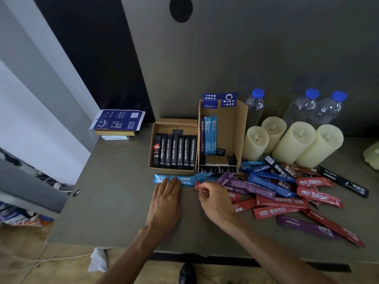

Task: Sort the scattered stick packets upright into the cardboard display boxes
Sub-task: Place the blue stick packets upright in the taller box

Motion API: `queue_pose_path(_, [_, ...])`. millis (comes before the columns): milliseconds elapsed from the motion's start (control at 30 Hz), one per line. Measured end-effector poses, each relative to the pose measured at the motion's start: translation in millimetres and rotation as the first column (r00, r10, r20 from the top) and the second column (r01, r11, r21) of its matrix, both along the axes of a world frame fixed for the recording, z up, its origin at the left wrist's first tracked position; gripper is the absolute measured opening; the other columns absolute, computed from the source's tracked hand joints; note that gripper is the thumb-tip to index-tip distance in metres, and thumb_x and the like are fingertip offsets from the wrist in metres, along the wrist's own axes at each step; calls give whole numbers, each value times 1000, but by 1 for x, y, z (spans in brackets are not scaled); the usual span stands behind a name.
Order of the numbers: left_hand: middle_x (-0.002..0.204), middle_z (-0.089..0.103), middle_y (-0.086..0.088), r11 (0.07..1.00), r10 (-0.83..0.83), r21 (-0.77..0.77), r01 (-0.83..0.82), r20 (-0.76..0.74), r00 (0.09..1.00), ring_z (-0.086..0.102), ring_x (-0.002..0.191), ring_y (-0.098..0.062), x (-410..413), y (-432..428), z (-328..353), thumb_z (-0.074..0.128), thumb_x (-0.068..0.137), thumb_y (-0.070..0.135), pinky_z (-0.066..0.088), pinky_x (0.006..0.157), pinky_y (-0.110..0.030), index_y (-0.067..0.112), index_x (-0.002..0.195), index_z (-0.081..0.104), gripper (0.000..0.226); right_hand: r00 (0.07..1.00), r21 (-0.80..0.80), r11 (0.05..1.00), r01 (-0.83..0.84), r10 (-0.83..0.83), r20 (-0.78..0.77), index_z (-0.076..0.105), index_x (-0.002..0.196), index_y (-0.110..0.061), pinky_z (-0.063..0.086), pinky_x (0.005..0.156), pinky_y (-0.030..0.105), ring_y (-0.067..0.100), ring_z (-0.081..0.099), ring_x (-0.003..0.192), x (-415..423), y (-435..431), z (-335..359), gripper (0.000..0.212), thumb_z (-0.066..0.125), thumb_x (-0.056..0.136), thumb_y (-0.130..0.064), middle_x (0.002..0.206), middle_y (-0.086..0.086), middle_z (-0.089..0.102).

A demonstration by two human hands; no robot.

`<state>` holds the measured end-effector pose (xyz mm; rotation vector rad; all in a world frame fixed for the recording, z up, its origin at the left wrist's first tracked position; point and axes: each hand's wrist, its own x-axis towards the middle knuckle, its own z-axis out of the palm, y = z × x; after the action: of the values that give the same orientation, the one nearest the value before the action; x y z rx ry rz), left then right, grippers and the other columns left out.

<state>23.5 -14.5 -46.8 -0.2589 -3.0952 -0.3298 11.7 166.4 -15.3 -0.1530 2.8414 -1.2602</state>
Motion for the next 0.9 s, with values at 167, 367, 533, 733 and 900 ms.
queue_pose_path(167, [133,63,-9,992,-86,84,90,-51,995,60,123,-30,20,-5,-5,35,78,16,51,98,-44,6,126,65,58,998,88,995,-44,48,-49,69,110,-16,49,85,16,2,58,89,7,-3,-4,18,66,92,-14,106,-4,63])
queue_pose_path(367, [139,59,-4,950,-160,259,172,-66,985,49,134,-22,39,-14,-10,37,81,11,28,115,-30,12,131,61,56,985,287,942,-174,164,59,60,128,-22,51,89,25,9,60,104,18,-12,-5,30,55,100,-33,121,-6,54])
queue_pose_path(533, [128,65,4,884,-2,467,32,-65,998,56,123,-13,41,-12,-4,33,77,11,34,108,-16,17,118,68,55,975,256,949,-186,145,171,65,112,-21,50,80,21,7,61,93,13,-12,1,17,60,97,-27,109,-6,60])
queue_pose_path(733, [83,71,10,550,282,749,-369,249,926,66,78,0,27,6,26,71,88,26,54,76,-26,25,88,68,3,929,-231,973,-8,93,359,69,88,-26,46,58,16,1,60,60,21,6,22,6,70,92,-22,84,-4,71])
queue_pose_path(900, [79,71,-5,439,108,839,-321,305,946,66,77,-32,11,29,52,69,86,37,55,79,-54,16,76,72,23,897,-492,856,160,83,435,70,94,-16,43,50,22,11,56,56,28,20,36,4,71,91,-16,84,5,70])
